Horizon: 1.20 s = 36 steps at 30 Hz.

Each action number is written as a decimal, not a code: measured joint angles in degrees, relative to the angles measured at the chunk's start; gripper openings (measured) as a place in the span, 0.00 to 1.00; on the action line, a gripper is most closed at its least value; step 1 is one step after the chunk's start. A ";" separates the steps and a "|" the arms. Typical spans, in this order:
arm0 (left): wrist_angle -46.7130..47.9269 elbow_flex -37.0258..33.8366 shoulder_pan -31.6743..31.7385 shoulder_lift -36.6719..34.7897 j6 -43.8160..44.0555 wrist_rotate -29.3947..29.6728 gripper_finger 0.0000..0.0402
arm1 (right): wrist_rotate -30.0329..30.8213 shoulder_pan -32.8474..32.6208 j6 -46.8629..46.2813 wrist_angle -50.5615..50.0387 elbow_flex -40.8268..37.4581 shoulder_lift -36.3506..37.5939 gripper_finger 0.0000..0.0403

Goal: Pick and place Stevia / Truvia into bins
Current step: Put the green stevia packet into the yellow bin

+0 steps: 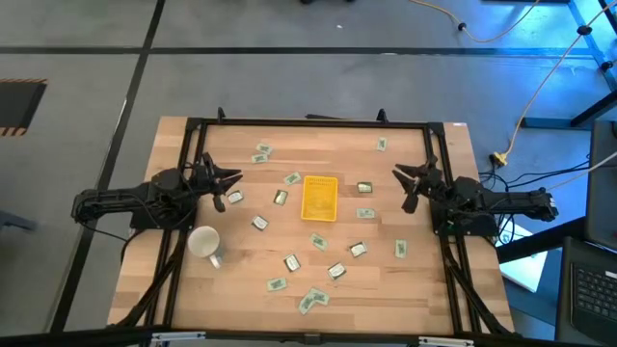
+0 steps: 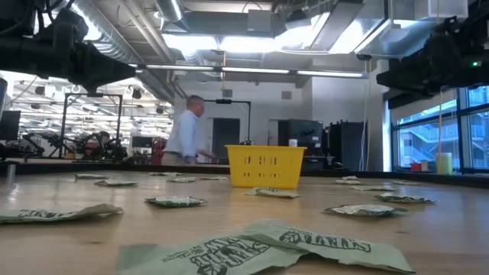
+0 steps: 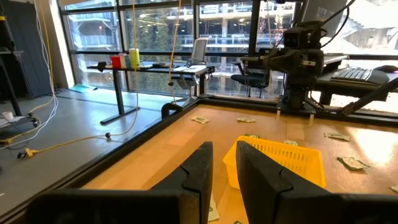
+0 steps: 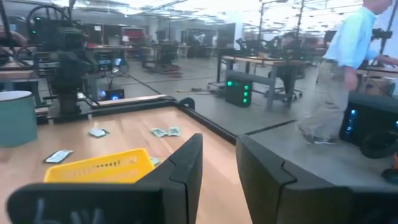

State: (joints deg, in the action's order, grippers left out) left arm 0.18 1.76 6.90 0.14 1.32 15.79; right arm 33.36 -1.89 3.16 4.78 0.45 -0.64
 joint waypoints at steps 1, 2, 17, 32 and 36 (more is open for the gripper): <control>-0.06 0.00 0.00 0.02 -0.02 0.00 0.16 | 0.05 0.00 -0.16 0.00 0.00 0.00 0.25; -0.06 -0.01 0.00 0.01 0.01 0.00 0.16 | 0.06 0.00 -0.51 0.00 0.00 0.00 0.25; -0.40 -0.02 0.00 0.00 -1.91 0.27 0.16 | 2.12 0.00 -5.98 0.09 0.00 -2.00 0.25; -0.43 -0.02 0.00 0.89 1.07 2.73 0.16 | -3.46 0.00 -32.64 -1.12 3.75 -26.76 0.25; -0.40 -0.02 0.00 1.73 1.05 3.21 0.16 | -3.63 1.26 -33.53 -4.74 10.73 -35.08 0.25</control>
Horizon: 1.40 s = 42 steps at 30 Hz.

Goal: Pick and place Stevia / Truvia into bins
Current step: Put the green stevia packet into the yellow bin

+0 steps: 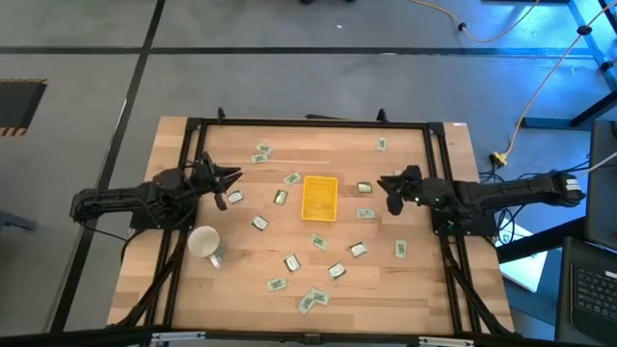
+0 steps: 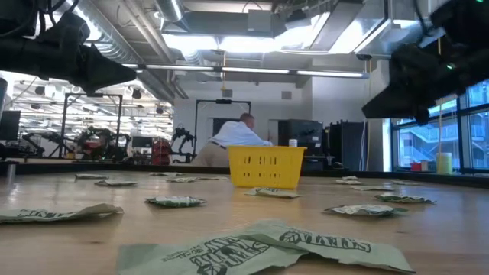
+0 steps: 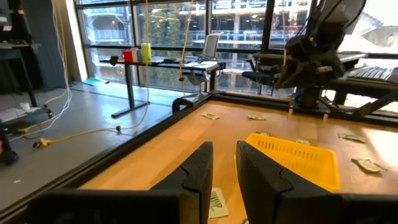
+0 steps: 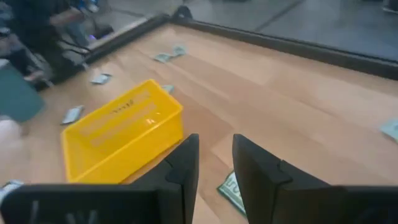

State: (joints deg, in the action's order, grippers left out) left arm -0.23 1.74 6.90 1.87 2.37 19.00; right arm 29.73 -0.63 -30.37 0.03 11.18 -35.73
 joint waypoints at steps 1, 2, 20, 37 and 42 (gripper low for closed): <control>0.00 0.00 0.00 0.19 0.02 0.43 0.16 | 0.06 0.89 -1.74 -1.98 2.14 -2.15 0.25; -0.02 0.00 0.00 0.43 0.11 0.96 0.16 | -0.06 1.91 -4.49 -4.65 4.28 -4.23 0.25; 0.02 0.00 0.00 1.79 1.38 5.56 0.16 | -14.31 15.84 -18.97 -23.48 24.58 -37.49 0.12; 0.04 0.00 0.00 1.79 1.38 5.60 0.16 | -14.39 16.23 -17.10 -22.98 26.63 -43.45 0.15; 0.04 0.00 0.00 1.79 1.38 5.60 0.16 | -14.39 16.23 -17.33 -22.99 26.63 -43.45 0.28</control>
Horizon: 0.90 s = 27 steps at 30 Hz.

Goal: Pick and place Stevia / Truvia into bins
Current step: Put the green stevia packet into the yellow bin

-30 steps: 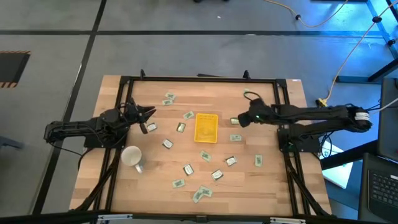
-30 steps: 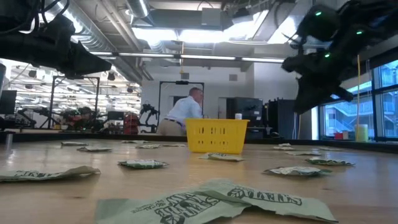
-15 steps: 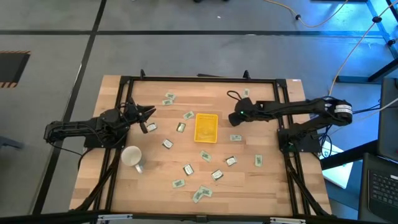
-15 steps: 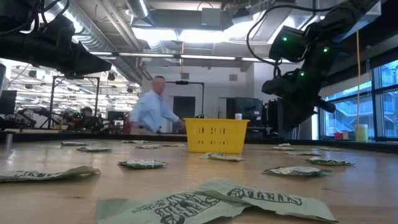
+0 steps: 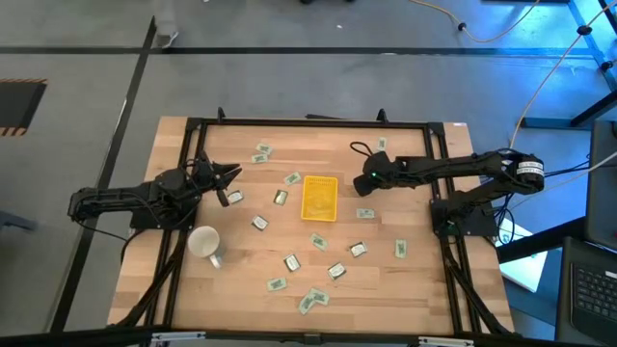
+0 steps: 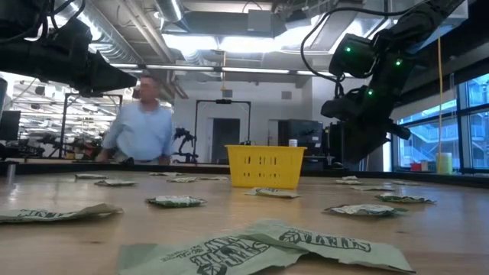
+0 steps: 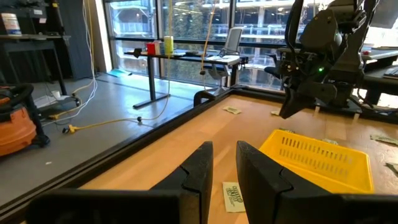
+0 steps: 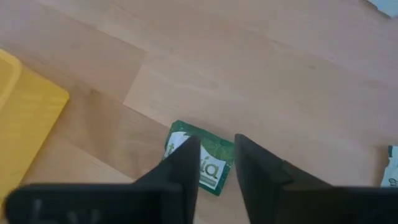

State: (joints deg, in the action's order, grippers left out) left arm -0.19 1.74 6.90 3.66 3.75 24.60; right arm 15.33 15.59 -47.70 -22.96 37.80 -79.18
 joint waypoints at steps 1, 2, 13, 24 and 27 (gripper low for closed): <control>0.00 0.00 0.00 0.00 0.00 0.00 0.16 | 0.00 0.00 0.04 0.00 0.00 0.00 0.30; 0.00 0.00 0.00 0.00 -0.02 0.00 0.16 | 0.00 0.00 0.06 0.00 0.00 0.00 0.32; 0.01 0.00 0.00 0.00 0.00 0.00 0.16 | -0.32 -0.02 -6.11 0.07 -1.45 0.04 0.34; 0.02 0.00 0.01 0.00 0.00 0.00 0.16 | -1.99 -0.07 0.07 4.44 -2.49 -1.98 0.26; 0.02 0.00 0.00 0.00 0.00 0.00 0.16 | -2.89 -0.09 0.04 5.31 -2.49 -4.37 0.26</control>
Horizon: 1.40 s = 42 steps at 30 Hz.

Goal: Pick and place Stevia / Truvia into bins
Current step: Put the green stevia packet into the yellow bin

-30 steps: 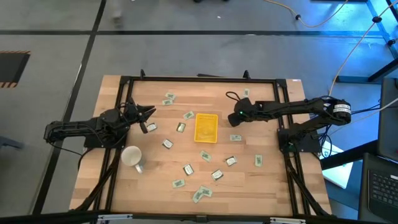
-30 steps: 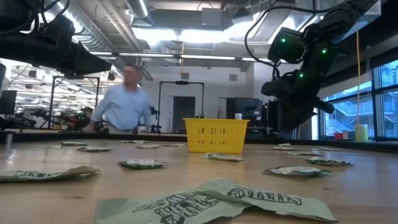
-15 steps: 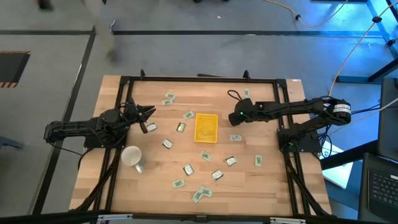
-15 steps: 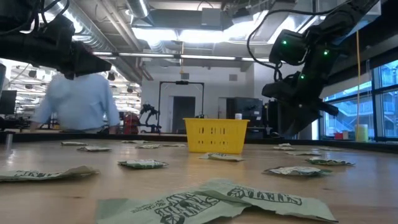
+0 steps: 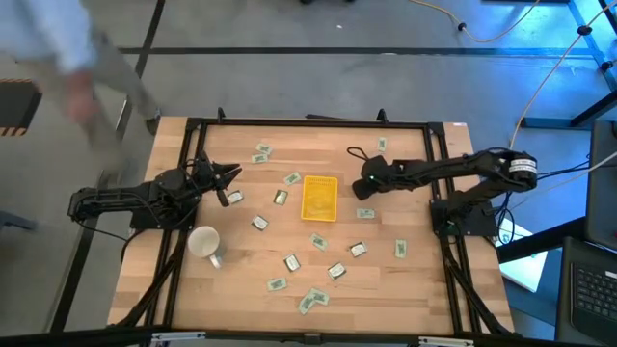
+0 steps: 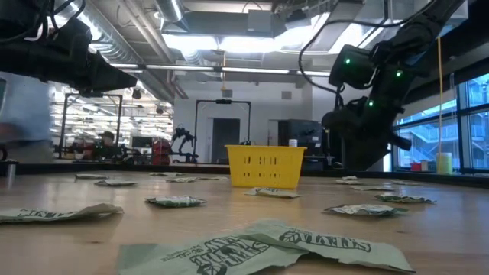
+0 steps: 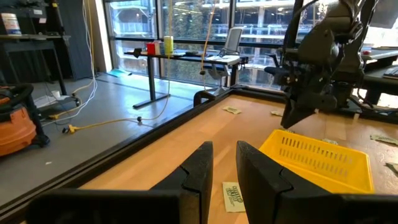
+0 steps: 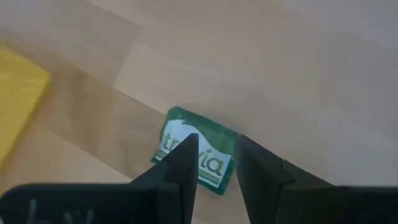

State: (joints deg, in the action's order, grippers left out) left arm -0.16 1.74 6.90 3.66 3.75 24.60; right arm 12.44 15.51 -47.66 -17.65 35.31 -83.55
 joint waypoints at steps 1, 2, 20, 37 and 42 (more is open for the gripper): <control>0.00 0.00 0.01 0.00 0.01 0.00 0.16 | -0.62 0.00 -0.09 0.23 0.00 -0.99 0.26; 0.00 0.00 0.00 0.00 0.00 0.00 0.16 | -0.59 -0.02 -0.29 0.25 0.00 -1.90 0.26; 0.00 0.02 0.02 0.00 0.00 1.46 0.16 | -0.67 0.04 1.69 0.09 0.31 -3.63 0.04; 0.00 0.02 0.00 0.00 0.00 1.46 0.16 | -1.25 -0.02 5.96 -2.25 3.96 -1.41 0.00; 0.00 0.02 0.00 0.00 0.00 1.42 0.16 | -0.89 -0.14 7.97 -3.52 8.33 -0.05 0.00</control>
State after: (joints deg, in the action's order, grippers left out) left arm -0.16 1.76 6.90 3.66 3.75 26.02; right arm 11.55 15.37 -39.69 -21.17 43.64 -83.60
